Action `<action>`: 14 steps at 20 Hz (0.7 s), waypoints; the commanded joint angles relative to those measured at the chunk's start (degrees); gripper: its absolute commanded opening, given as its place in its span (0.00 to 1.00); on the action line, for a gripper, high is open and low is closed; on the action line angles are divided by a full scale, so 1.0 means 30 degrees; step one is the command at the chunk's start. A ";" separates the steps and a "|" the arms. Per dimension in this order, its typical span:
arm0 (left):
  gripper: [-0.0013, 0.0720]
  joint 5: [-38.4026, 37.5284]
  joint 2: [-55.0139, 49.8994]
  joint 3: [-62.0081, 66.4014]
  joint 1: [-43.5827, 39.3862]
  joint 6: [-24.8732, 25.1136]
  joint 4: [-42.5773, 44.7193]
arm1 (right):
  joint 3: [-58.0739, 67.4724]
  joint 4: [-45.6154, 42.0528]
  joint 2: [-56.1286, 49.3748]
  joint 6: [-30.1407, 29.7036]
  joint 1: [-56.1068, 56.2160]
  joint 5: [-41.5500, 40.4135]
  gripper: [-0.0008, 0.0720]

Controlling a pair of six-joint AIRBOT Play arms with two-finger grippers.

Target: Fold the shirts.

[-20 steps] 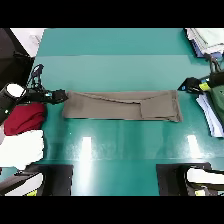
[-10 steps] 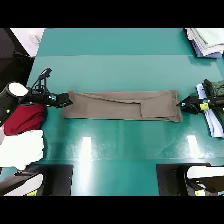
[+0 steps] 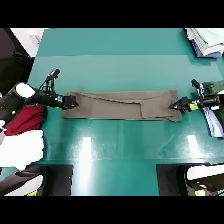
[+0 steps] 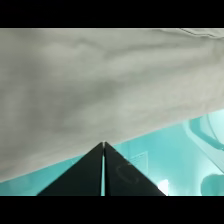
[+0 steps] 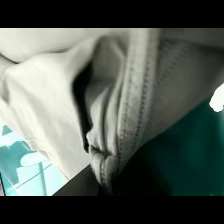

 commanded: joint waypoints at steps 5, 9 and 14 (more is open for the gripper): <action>0.05 0.0488 -0.0240 0.0452 -0.0102 0.0022 -0.0823 | 0.0109 0.0153 0.2739 0.0619 0.0816 -0.0379 0.04; 0.05 0.0714 -0.2091 0.3016 -0.1581 0.0328 -0.0976 | 0.2601 0.0160 0.4408 0.3453 0.2302 0.0976 0.04; 0.05 0.1129 -0.8123 0.8619 -0.5756 0.0532 -0.0976 | 0.7635 0.0211 0.4794 0.7074 0.5952 0.2543 0.04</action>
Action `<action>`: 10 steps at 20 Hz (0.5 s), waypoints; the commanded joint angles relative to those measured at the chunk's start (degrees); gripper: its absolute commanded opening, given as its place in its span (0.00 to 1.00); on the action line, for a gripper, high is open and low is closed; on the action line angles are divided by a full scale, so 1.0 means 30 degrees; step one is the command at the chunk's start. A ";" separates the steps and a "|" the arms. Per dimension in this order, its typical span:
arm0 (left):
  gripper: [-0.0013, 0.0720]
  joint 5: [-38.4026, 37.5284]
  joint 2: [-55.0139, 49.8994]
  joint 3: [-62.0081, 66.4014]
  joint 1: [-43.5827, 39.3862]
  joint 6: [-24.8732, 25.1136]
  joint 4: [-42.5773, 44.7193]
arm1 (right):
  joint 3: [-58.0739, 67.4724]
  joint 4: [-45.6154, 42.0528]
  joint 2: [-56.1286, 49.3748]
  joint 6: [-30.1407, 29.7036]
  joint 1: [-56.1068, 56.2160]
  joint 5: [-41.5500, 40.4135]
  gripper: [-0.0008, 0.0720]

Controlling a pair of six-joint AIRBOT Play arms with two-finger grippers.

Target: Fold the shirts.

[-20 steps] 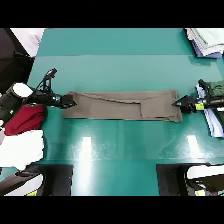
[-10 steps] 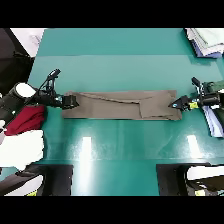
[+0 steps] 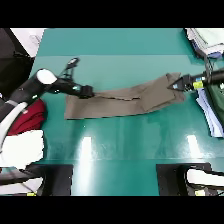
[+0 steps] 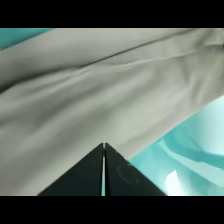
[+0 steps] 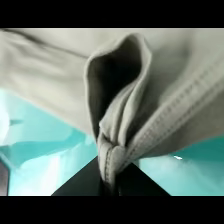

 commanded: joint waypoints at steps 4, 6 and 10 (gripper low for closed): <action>0.05 0.0168 -0.8160 0.7417 -0.4182 0.0102 -0.0036 | 0.6200 0.0015 -0.0051 0.4386 0.4699 0.1056 0.04; 0.05 -0.0204 -0.9748 0.8779 -0.4495 -0.0080 -0.0044 | 0.7912 0.0000 -0.0685 0.4976 0.5887 0.1239 0.04; 0.05 -0.0678 -1.0382 0.9224 -0.4233 -0.0474 0.0022 | 1.1016 -0.0044 -0.2492 0.5559 0.7635 0.2805 0.04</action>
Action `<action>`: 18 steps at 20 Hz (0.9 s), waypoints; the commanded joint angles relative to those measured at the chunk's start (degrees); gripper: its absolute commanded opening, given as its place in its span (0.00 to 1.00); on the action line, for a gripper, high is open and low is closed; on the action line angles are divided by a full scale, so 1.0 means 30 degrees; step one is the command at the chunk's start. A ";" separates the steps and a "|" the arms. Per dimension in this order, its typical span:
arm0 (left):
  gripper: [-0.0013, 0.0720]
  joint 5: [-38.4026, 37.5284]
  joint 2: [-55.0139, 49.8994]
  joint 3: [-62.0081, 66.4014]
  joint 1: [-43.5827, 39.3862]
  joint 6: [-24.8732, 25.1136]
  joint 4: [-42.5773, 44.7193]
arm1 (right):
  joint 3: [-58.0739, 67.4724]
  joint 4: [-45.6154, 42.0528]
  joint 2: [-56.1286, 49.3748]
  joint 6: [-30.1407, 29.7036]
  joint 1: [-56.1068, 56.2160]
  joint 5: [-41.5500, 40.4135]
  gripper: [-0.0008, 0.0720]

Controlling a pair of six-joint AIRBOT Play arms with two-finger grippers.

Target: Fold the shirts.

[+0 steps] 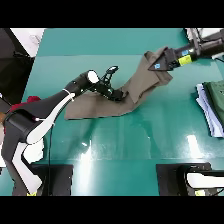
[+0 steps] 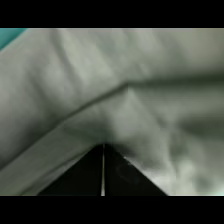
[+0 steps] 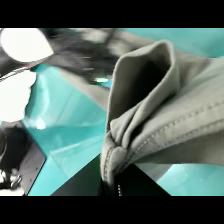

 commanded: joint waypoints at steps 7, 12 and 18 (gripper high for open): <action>0.05 -0.3745 0.0189 0.2565 0.1953 0.0357 0.0510 | 0.5180 0.0000 -0.3468 0.0954 0.3526 0.0787 0.04; 0.05 -0.5319 0.4503 0.2565 0.5792 0.0357 0.4095 | 0.3038 -0.0015 -0.3512 -0.0656 0.5508 -0.2186 0.04; 0.05 -0.7679 0.9267 0.2565 1.0251 0.0350 0.5559 | 0.4022 0.0007 -0.6987 -0.3687 0.9653 -0.6411 0.04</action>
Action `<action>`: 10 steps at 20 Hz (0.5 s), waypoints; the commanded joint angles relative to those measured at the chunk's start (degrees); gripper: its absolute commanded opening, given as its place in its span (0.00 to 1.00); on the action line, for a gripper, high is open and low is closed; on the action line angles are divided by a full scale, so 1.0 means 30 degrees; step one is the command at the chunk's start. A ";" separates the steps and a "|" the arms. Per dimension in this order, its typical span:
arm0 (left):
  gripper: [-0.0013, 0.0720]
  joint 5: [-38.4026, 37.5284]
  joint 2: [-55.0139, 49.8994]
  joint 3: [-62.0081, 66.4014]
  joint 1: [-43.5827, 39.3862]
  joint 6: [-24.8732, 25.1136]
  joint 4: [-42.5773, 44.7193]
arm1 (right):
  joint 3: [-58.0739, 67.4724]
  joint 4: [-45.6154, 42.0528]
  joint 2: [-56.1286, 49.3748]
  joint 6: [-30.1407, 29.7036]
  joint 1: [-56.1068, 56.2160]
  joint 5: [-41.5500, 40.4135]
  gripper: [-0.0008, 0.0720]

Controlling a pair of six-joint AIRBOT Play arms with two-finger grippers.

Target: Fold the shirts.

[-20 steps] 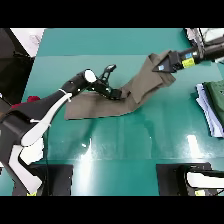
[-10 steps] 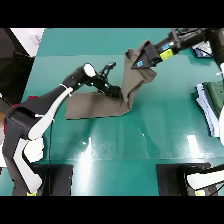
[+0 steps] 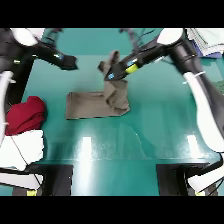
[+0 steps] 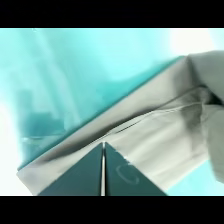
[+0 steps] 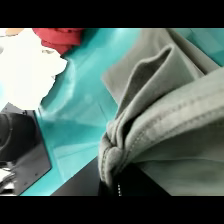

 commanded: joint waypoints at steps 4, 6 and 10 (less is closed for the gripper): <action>0.05 -0.1530 0.3468 0.0022 0.2718 0.0015 0.0889 | 0.3249 -0.0022 -0.4969 -0.4634 0.4947 -0.4575 0.84; 0.05 -0.1865 0.3606 0.0022 0.2718 0.0015 0.0852 | 0.1683 -0.0168 -0.4182 -0.4590 0.5144 -0.5464 0.91; 0.05 -0.2725 0.3585 -0.0109 0.2710 0.0015 0.0852 | -0.2295 -0.0168 -0.1268 -0.3053 0.2404 -0.0984 0.73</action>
